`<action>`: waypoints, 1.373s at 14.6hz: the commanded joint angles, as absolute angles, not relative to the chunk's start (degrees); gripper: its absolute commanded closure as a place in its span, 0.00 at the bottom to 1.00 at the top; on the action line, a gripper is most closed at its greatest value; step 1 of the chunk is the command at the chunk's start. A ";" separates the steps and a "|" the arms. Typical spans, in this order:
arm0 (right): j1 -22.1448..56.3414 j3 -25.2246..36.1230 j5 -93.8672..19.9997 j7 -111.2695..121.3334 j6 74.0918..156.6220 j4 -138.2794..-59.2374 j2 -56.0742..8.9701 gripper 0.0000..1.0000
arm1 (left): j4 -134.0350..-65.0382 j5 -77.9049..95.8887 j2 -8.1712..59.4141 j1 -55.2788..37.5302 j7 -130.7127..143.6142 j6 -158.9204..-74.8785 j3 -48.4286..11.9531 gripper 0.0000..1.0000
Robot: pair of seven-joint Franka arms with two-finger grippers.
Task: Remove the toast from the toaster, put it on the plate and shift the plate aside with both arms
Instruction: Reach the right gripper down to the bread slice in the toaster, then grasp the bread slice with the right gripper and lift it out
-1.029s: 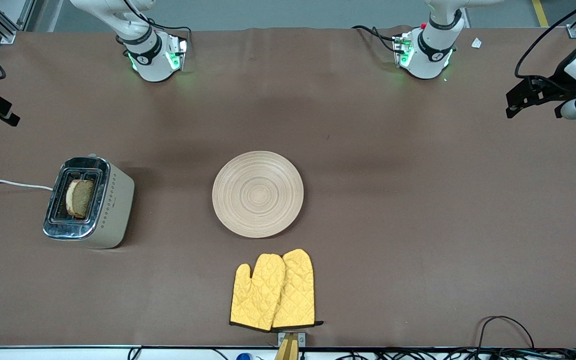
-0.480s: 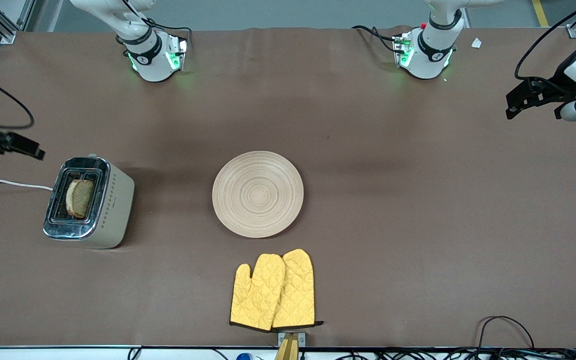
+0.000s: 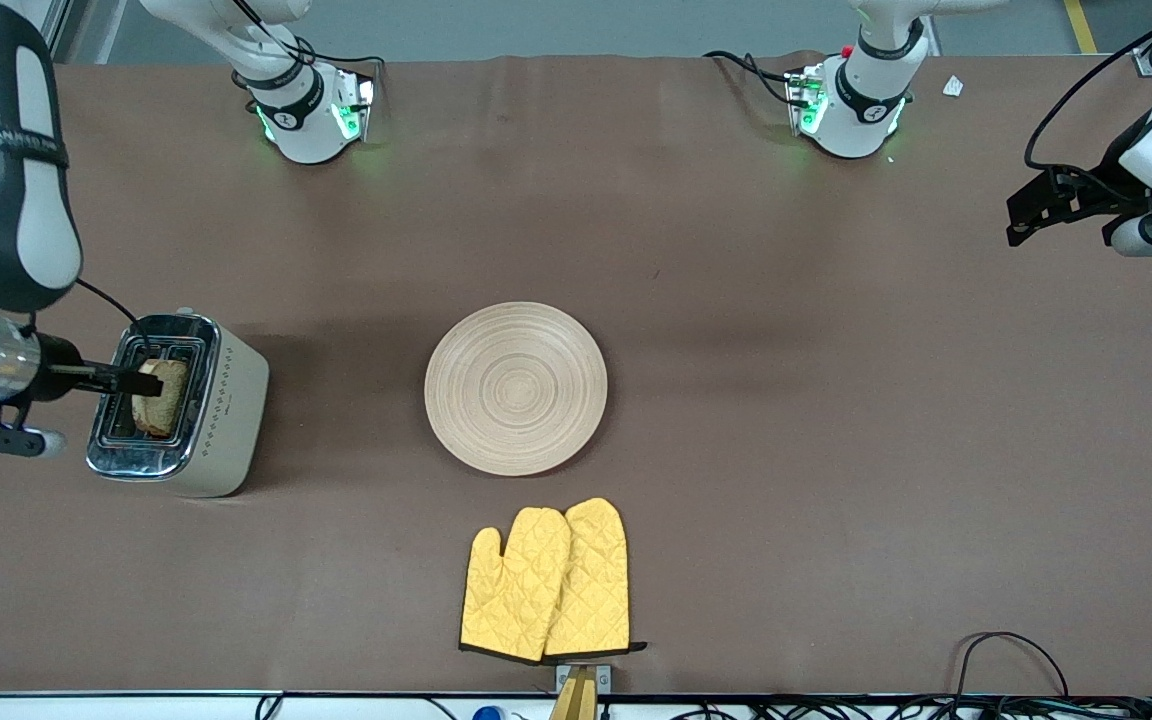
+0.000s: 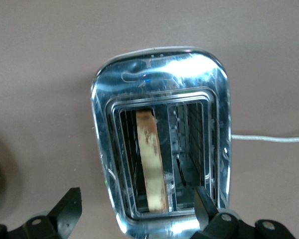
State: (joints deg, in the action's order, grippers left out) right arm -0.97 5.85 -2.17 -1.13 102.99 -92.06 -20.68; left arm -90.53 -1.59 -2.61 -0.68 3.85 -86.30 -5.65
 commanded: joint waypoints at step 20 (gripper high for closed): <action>6.75 4.04 -3.51 0.64 86.93 -78.58 -19.86 0.96 | -89.03 -2.37 -1.58 -0.62 3.87 -85.43 -5.71 0.00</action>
State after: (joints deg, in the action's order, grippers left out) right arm 3.39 3.93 -2.88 3.88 88.80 -80.14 -19.86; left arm -90.49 -1.59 -2.19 -0.66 3.85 -86.30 -5.64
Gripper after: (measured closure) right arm 0.947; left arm 0.000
